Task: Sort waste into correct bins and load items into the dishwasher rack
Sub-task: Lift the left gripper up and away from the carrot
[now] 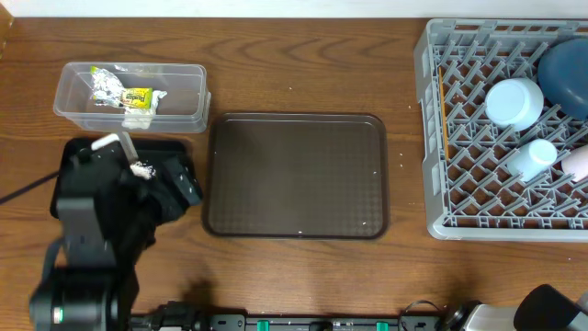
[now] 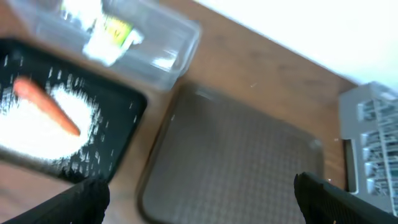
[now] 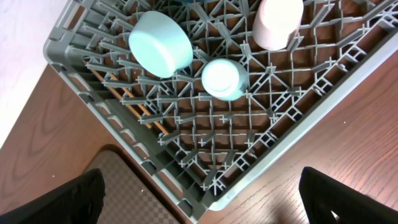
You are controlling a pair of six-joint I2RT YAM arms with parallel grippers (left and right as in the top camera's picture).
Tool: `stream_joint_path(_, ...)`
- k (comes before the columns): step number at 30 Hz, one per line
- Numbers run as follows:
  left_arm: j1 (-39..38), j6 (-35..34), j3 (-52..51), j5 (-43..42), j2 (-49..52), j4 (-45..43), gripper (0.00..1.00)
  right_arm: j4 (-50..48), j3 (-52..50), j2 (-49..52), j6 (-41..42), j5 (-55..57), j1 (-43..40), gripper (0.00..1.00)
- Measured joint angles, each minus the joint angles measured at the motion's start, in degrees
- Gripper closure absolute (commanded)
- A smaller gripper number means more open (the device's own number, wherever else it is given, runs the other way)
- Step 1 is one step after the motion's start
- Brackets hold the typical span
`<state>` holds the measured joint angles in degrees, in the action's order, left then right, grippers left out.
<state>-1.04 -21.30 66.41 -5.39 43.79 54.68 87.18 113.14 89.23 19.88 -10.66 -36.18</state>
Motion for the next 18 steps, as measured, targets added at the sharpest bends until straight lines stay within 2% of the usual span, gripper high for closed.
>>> stream_joint_path(5,-0.39,4.0,-6.34,-0.48,-6.05,-5.66,0.02,0.02,0.0,0.0,0.0,0.0,-0.02,0.01)
stream_joint_path(8,-0.42,6.01,-12.79,-1.51,-9.03,-12.35,0.02,0.0,-0.02,0.0,0.0,0.02,0.0,0.01)
stream_joint_path(18,-3.32,6.54,-37.79,-4.98,-19.28,-42.56,0.02,0.0,-0.02,0.0,0.0,0.02,-0.02,0.01)
